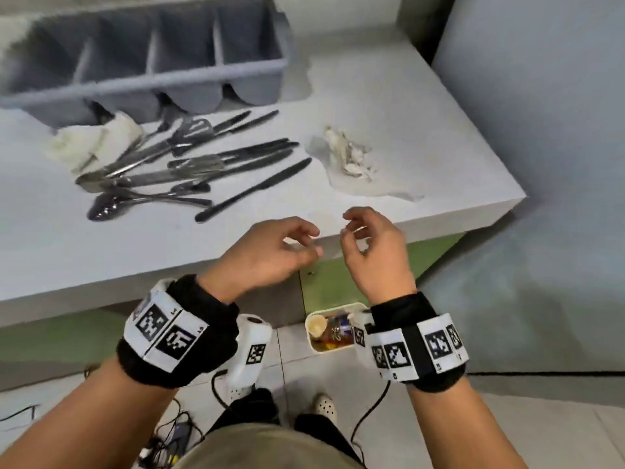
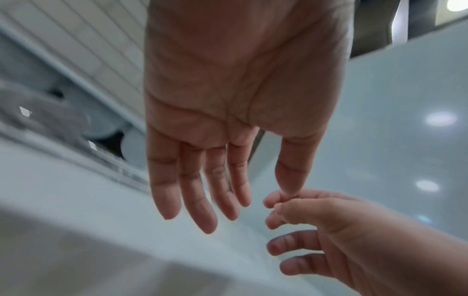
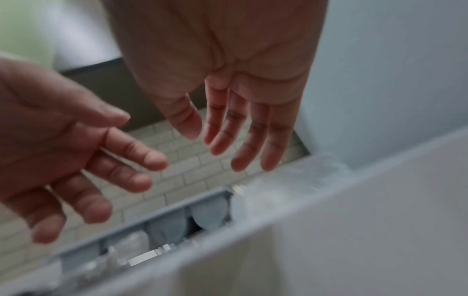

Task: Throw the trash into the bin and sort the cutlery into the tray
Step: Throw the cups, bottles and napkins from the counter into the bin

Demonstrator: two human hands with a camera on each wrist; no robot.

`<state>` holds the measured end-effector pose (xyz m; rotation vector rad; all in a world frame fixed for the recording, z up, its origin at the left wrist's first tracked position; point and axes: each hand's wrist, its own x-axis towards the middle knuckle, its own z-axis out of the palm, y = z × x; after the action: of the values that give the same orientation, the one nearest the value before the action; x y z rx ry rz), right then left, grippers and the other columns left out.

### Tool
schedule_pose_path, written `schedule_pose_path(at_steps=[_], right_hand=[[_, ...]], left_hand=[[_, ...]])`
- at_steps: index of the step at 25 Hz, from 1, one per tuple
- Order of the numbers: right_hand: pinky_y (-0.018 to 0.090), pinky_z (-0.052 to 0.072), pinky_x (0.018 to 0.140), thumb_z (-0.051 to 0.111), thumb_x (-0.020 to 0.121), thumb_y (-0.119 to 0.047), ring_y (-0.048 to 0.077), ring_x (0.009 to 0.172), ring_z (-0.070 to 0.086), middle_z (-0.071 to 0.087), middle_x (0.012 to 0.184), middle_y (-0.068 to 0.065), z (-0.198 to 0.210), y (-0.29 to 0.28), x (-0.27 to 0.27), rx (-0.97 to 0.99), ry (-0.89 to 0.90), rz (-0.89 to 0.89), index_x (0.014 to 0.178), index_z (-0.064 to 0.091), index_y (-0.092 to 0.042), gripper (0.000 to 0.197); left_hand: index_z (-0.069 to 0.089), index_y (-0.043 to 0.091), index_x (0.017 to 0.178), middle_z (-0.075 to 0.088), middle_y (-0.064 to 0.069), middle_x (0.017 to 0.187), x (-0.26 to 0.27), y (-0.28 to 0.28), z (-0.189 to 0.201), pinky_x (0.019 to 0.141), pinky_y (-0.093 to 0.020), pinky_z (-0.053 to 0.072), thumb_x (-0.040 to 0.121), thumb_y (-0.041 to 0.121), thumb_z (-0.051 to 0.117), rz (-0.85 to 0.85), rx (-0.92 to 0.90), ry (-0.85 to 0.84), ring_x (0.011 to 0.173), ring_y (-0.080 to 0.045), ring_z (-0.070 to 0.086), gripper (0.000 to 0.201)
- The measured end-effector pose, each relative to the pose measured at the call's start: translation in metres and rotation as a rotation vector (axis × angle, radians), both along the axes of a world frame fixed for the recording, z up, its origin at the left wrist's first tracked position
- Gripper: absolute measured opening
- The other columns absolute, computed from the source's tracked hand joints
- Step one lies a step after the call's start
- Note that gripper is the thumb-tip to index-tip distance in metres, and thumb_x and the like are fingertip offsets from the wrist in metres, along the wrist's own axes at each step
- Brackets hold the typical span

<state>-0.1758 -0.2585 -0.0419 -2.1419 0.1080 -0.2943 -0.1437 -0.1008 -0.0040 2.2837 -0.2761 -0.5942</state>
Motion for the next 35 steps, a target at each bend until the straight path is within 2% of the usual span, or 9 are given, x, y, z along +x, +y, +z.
schedule_pose_path(at_steps=[3, 6, 9, 14, 16, 21, 27, 32, 35], right_hand=[[0.010, 0.040, 0.064, 0.057, 0.085, -0.008, 0.015, 0.080, 0.058, 0.061, 0.090, -0.001, 0.035, 0.038, 0.033, -0.009, -0.034, 0.131, 0.106, 0.062, -0.010, 0.021], [0.003, 0.039, 0.066, 0.059, 0.084, -0.008, 0.012, 0.083, 0.056, 0.061, 0.095, 0.000, 0.048, 0.089, 0.070, -0.064, -0.028, 0.272, 0.104, 0.064, -0.010, 0.020], [0.025, 0.049, 0.083, 0.059, 0.084, -0.008, 0.014, 0.089, 0.054, 0.064, 0.104, 0.009, 0.054, 0.148, 0.114, -0.139, -0.018, 0.358, 0.104, 0.065, -0.010, 0.020], [0.023, 0.042, 0.088, 0.058, 0.086, -0.013, 0.020, 0.098, 0.057, 0.062, 0.117, 0.012, 0.059, 0.241, 0.194, -0.294, 0.072, 0.398, 0.110, 0.063, -0.009, 0.025], [0.030, 0.044, 0.096, 0.057, 0.086, -0.015, 0.026, 0.111, 0.057, 0.062, 0.121, 0.014, 0.056, 0.274, 0.224, -0.363, 0.159, 0.395, 0.116, 0.060, -0.008, 0.031], [0.033, 0.043, 0.101, 0.055, 0.088, -0.020, 0.030, 0.122, 0.052, 0.057, 0.131, 0.016, 0.044, 0.323, 0.273, -0.540, 0.351, 0.335, 0.125, 0.053, -0.004, 0.040], [0.039, 0.046, 0.101, 0.059, 0.086, -0.025, 0.034, 0.122, 0.052, 0.051, 0.133, 0.019, 0.024, 0.351, 0.301, -0.714, 0.483, 0.249, 0.128, 0.045, -0.003, 0.050], [0.037, 0.047, 0.097, 0.048, 0.091, -0.010, 0.033, 0.121, 0.054, 0.055, 0.131, 0.019, 0.032, 0.361, 0.302, -0.680, 0.484, 0.235, 0.125, 0.048, 0.000, 0.035], [0.034, 0.044, 0.097, 0.041, 0.092, -0.004, 0.032, 0.123, 0.050, 0.052, 0.133, 0.020, 0.049, 0.353, 0.286, -0.528, 0.441, 0.255, 0.127, 0.043, 0.002, 0.036]], left_hand=[[0.061, 0.030, 0.108, 0.062, 0.016, 0.098, 0.019, 0.059, 0.031, 0.059, -0.009, 0.043, 0.084, 0.031, 0.064, 0.201, -0.071, -0.085, 0.067, 0.003, 0.057, 0.024], [0.064, 0.026, 0.104, 0.065, 0.008, 0.099, 0.044, 0.126, 0.043, 0.057, -0.015, 0.041, 0.083, 0.027, 0.065, 0.397, -0.089, -0.205, 0.067, -0.002, 0.057, 0.020], [0.065, 0.021, 0.106, 0.064, -0.001, 0.101, 0.075, 0.195, 0.042, 0.054, -0.018, 0.045, 0.084, 0.022, 0.064, 0.564, -0.037, -0.255, 0.063, -0.007, 0.055, 0.022], [0.055, 0.015, 0.127, 0.053, -0.012, 0.136, 0.145, 0.291, 0.020, 0.099, -0.031, 0.042, 0.081, 0.035, 0.065, 0.646, 0.260, -0.205, 0.118, -0.028, 0.054, 0.052], [0.044, 0.013, 0.137, 0.047, -0.015, 0.141, 0.175, 0.319, 0.013, 0.106, -0.038, 0.041, 0.076, 0.045, 0.066, 0.630, 0.379, -0.082, 0.127, -0.032, 0.048, 0.072], [0.036, 0.011, 0.140, 0.049, -0.015, 0.140, 0.224, 0.340, 0.000, 0.105, -0.040, 0.041, 0.068, 0.057, 0.068, 0.528, 0.417, -0.011, 0.128, -0.034, 0.047, 0.090], [0.044, 0.010, 0.133, 0.049, -0.016, 0.136, 0.235, 0.338, -0.005, 0.107, -0.037, 0.035, 0.073, 0.048, 0.070, 0.433, 0.510, -0.051, 0.127, -0.032, 0.044, 0.076], [0.035, 0.010, 0.138, 0.052, -0.020, 0.131, 0.230, 0.352, -0.011, 0.102, -0.040, 0.043, 0.067, 0.052, 0.069, 0.470, 0.418, -0.063, 0.120, -0.036, 0.050, 0.089], [0.037, 0.016, 0.140, 0.056, -0.011, 0.133, 0.220, 0.357, 0.001, 0.092, -0.031, 0.044, 0.075, 0.047, 0.063, 0.498, 0.214, -0.017, 0.118, -0.029, 0.054, 0.077]])
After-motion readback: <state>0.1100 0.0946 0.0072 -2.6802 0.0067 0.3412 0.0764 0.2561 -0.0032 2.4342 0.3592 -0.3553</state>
